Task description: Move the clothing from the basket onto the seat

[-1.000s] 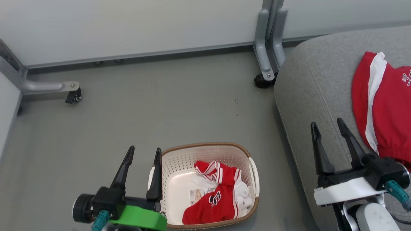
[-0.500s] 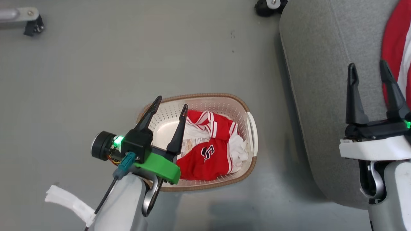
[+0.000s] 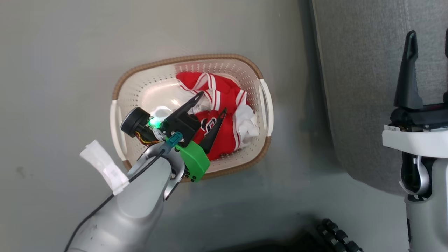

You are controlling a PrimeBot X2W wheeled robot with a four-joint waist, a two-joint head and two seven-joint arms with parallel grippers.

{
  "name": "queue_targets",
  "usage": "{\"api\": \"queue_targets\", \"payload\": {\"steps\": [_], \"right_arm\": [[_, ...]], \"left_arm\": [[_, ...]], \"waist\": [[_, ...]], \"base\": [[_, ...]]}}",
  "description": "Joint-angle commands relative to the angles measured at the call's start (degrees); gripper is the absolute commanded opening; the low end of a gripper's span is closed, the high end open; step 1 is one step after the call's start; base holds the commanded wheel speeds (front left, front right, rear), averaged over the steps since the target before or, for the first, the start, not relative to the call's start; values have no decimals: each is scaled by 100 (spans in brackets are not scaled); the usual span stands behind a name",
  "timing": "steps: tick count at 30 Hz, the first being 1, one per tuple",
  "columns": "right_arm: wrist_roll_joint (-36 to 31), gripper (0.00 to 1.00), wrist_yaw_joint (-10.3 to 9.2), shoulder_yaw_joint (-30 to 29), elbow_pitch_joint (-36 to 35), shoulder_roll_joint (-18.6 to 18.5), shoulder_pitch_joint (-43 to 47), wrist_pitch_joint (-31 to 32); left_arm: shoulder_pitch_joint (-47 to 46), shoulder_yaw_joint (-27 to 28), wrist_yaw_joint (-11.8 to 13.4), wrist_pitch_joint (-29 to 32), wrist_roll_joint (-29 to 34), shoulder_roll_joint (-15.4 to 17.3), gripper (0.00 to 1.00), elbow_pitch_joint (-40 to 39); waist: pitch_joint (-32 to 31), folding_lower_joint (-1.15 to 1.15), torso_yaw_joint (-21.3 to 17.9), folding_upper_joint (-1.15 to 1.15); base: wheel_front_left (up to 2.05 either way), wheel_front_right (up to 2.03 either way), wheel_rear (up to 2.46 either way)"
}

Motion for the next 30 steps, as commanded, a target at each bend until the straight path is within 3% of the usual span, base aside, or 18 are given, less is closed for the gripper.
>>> {"api": "queue_targets", "payload": {"steps": [1, 6, 16, 30], "right_arm": [[-27, 100, -8, 38, -56, 41, -157, -18], [-79, 100, -8, 130, -145, 126, -213, -18], [79, 100, -8, 99, -292, 189, -366, -19], [271, 100, -8, 182, -823, 134, -473, -19]], "left_arm": [[-235, -136, -13, -3, 49, 104, 100, 128], [-887, -913, -14, -4, 379, 248, 100, 748], [-2041, -2161, -14, -3, 948, 433, 100, 1180], [-2965, -2981, -14, -3, 1061, 267, 100, 2561]], "waist": [[594, -2, -423, 0], [926, -2, -607, 0], [1442, -2, -718, 0], [1930, -2, -649, 0]], "base": [[0, 0, 0], [0, 0, 0], [0, 0, 0], [0, 0, 0]]}}
